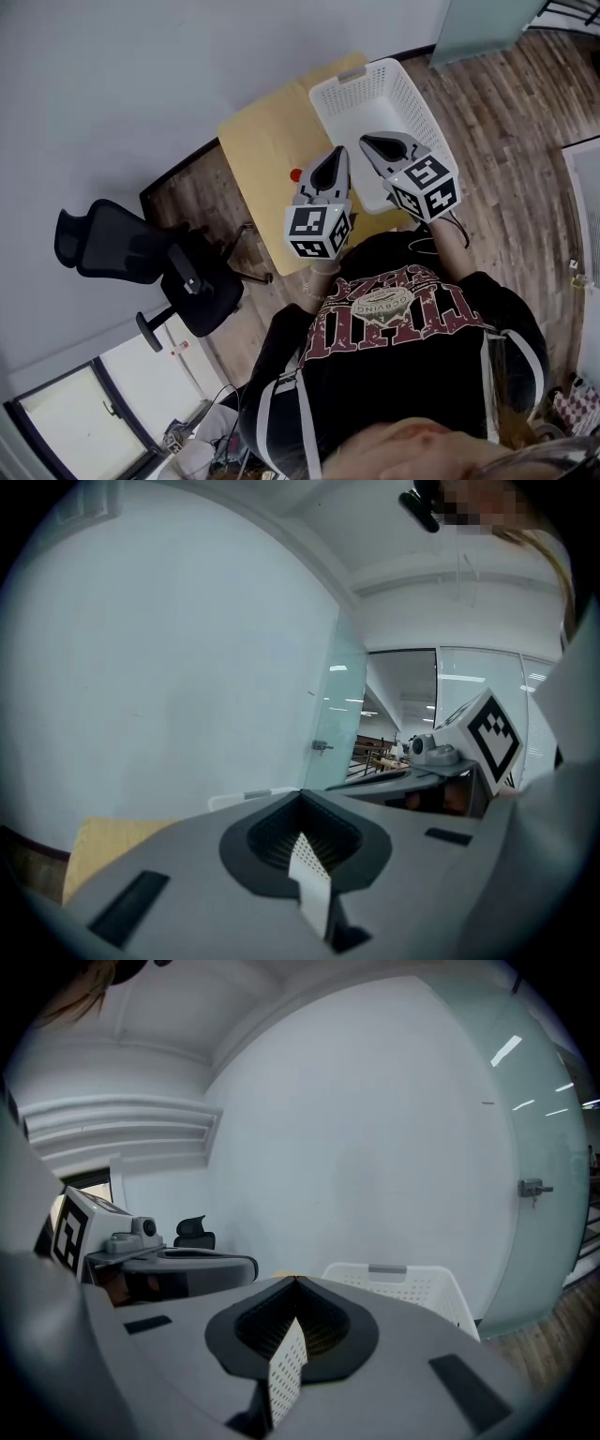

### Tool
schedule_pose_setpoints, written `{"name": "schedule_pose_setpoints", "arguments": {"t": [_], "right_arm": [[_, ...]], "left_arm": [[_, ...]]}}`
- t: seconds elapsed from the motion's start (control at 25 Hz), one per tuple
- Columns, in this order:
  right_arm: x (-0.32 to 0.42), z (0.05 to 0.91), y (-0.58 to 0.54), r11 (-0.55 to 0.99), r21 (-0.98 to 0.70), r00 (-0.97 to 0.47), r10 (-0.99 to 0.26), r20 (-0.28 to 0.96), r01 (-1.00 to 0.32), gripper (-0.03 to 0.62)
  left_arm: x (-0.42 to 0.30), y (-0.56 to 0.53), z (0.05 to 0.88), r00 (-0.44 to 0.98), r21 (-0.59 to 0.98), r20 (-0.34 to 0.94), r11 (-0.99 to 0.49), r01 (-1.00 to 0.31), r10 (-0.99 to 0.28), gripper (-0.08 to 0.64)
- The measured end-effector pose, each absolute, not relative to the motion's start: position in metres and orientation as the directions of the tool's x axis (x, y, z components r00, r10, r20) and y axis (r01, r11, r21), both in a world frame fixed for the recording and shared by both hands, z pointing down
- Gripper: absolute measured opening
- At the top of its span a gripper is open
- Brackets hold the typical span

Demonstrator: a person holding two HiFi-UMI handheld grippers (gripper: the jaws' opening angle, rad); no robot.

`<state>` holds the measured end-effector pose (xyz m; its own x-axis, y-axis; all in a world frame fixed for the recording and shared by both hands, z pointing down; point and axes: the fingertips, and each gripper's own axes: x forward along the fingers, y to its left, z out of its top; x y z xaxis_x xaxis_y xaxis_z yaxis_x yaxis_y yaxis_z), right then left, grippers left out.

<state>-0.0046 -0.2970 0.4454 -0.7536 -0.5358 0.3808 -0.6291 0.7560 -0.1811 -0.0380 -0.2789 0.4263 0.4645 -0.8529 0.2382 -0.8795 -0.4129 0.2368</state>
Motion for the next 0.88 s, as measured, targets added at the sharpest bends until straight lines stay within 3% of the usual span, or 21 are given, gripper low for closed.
{"name": "schedule_pose_setpoints", "arguments": {"t": [0.88], "right_arm": [[0.018,0.45,-0.291,0.741,-0.173,-0.734,-0.55,0.399,-0.649,0.018]], "left_arm": [[-0.016,-0.277,0.43,0.483,0.235,0.246,-0.432,-0.871,-0.84,0.048]]}}
